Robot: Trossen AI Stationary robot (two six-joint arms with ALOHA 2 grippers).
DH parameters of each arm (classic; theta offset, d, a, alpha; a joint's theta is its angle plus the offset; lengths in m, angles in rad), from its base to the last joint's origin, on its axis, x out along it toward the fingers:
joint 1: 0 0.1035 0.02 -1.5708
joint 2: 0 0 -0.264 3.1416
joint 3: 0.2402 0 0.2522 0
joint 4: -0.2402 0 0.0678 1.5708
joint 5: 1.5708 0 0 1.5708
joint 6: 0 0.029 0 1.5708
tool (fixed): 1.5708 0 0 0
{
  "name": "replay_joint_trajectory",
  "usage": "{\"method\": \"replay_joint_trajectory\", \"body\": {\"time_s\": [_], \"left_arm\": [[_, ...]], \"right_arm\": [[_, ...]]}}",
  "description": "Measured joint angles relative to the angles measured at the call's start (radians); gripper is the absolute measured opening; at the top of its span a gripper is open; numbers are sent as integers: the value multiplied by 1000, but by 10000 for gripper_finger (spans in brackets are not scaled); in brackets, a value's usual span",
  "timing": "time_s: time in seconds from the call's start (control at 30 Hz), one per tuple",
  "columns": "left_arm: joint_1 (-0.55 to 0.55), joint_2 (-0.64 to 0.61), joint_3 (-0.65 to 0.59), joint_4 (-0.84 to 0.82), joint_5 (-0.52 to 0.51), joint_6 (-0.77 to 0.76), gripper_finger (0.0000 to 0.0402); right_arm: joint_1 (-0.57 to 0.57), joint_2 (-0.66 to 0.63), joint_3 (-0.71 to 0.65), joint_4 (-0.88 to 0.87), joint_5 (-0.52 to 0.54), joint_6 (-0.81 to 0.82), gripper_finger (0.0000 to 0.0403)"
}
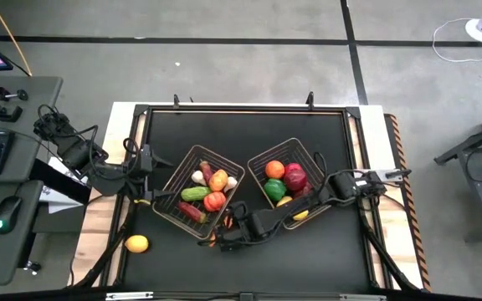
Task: Sort produce into baskets
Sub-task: Put the orange chili pepper into the left basket
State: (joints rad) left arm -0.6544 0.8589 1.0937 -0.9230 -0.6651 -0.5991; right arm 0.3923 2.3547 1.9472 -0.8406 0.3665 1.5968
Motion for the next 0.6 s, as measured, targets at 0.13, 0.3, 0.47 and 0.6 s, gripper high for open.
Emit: {"method": "replay_joint_trajectory", "body": {"time_s": [0.13,0.3,0.47,0.6], "left_arm": [[0,0,0,0,0,0,399],[0,0,0,0,0,0,399],[0,0,0,0,1,0,399],[0,0,0,0,3,0,399]], "right_arm": [[9,0,0,-9,0,-5,374],[31,-7,5,-59,-65,-51,374],[64,-2,51,-188,-161,-132,374],[97,-4,142,-294,-148,-145,374]]}}
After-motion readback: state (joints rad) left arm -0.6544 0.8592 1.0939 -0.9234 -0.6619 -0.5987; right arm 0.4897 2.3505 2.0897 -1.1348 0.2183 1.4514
